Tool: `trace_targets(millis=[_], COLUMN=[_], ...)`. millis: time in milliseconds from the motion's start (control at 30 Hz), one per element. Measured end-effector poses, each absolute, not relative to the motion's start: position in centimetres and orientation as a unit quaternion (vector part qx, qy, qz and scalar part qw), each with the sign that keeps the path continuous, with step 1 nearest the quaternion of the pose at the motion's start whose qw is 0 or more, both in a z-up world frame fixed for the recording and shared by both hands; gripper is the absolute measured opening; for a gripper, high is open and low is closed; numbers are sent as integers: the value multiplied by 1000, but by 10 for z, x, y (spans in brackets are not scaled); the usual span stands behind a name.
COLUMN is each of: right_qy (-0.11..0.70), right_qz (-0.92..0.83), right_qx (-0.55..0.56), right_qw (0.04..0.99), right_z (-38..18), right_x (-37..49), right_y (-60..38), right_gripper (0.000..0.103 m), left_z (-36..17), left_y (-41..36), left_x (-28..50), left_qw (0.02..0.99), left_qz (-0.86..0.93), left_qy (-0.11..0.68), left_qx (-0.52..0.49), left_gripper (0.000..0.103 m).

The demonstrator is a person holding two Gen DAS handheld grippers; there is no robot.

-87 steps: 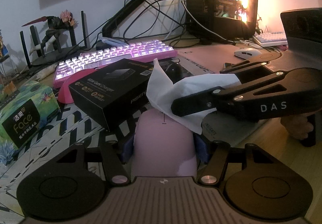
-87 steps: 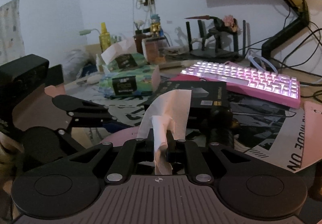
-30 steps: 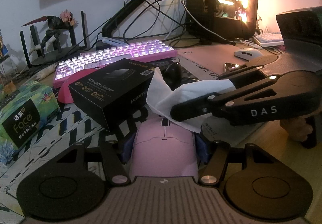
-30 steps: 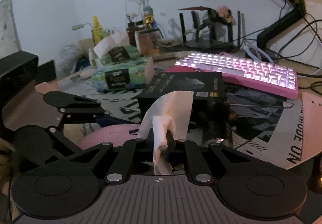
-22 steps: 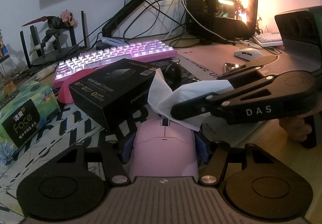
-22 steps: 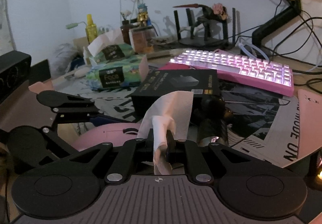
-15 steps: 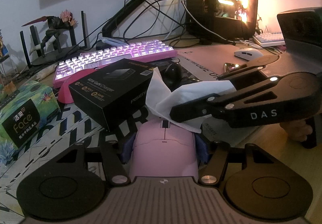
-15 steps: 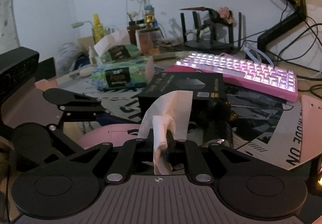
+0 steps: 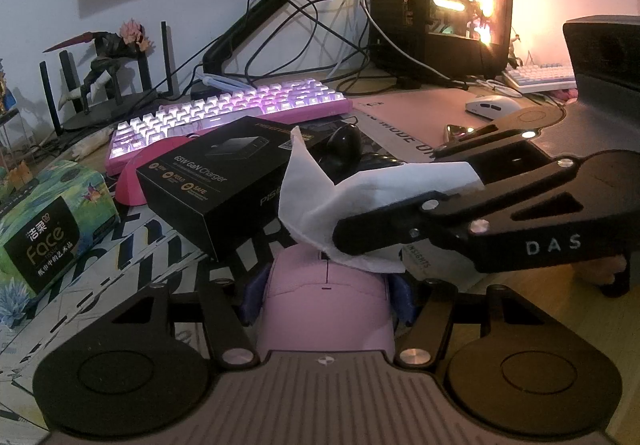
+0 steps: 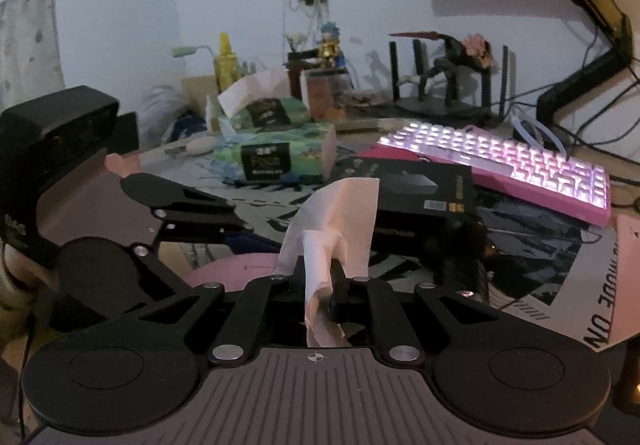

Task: Clean container
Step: 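Lower the tissue onto the mouse shell and keep wiping with the right gripper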

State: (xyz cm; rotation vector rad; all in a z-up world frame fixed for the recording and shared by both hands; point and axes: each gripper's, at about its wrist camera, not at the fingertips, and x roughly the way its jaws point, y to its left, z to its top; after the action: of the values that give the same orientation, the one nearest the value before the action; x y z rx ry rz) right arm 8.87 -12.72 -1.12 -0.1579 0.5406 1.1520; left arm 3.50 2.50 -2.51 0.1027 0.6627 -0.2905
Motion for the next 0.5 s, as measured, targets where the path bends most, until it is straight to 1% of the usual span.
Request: trace_targets(millis=[200,500], right_qy=[249,268], right_qz=[550,510], right_qx=[-69,-66], right_qw=[795,815], right_z=[-9,-13], right_x=[87,96], right_y=[-129,-124], right_gripper=[12,12], left_z=[-25,-25], left_y=[25,25], left_x=[35,35], left_qw=[934,934], left_qz=[-142,-142], left_qy=[324,324], left_qx=[50,50], left_gripper=[61,61])
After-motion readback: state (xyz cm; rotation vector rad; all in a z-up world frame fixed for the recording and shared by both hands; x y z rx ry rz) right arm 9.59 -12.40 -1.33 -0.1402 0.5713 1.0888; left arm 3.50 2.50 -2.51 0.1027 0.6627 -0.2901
